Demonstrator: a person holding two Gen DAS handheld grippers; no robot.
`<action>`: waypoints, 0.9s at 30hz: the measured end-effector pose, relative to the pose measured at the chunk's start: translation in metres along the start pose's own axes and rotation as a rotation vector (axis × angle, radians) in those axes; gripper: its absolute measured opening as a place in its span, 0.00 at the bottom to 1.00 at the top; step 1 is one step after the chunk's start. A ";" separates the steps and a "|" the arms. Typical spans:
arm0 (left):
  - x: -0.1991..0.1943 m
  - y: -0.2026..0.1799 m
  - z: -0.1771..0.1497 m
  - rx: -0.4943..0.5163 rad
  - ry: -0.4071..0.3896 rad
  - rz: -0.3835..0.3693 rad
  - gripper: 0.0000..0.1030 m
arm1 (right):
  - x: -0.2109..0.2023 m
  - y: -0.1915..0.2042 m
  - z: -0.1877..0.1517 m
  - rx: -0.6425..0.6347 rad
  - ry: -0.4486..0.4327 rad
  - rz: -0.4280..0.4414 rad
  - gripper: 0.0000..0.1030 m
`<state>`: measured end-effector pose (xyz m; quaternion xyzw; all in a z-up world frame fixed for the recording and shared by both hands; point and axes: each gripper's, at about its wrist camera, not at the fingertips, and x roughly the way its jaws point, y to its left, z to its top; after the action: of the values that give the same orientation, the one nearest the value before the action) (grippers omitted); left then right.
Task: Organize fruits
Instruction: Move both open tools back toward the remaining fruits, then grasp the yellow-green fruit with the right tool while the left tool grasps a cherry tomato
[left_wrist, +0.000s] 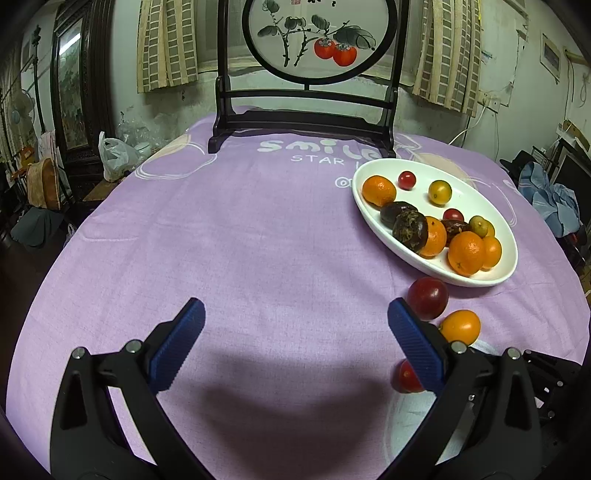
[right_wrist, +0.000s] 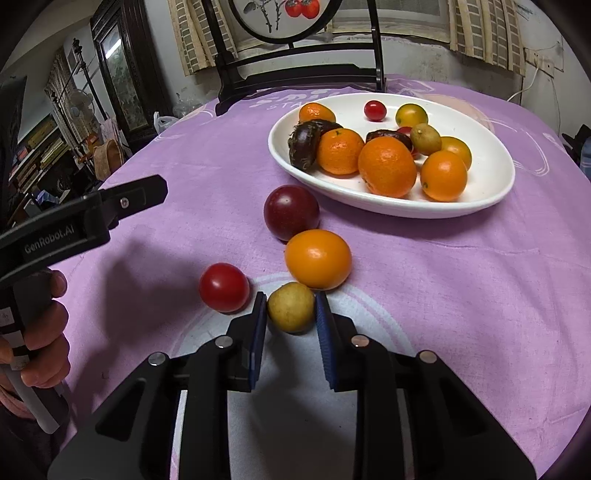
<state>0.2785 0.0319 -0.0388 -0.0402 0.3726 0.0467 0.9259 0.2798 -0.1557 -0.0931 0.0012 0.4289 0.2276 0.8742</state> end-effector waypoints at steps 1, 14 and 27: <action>0.000 0.000 0.000 0.001 -0.001 0.002 0.98 | -0.001 -0.001 0.001 0.005 -0.003 0.005 0.26; -0.009 -0.041 -0.022 0.242 0.027 -0.262 0.89 | -0.038 -0.049 0.011 0.176 -0.119 -0.005 0.26; 0.008 -0.070 -0.045 0.344 0.116 -0.300 0.54 | -0.039 -0.046 0.009 0.165 -0.120 -0.015 0.26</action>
<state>0.2614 -0.0418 -0.0737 0.0604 0.4176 -0.1580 0.8927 0.2843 -0.2102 -0.0671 0.0836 0.3932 0.1843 0.8969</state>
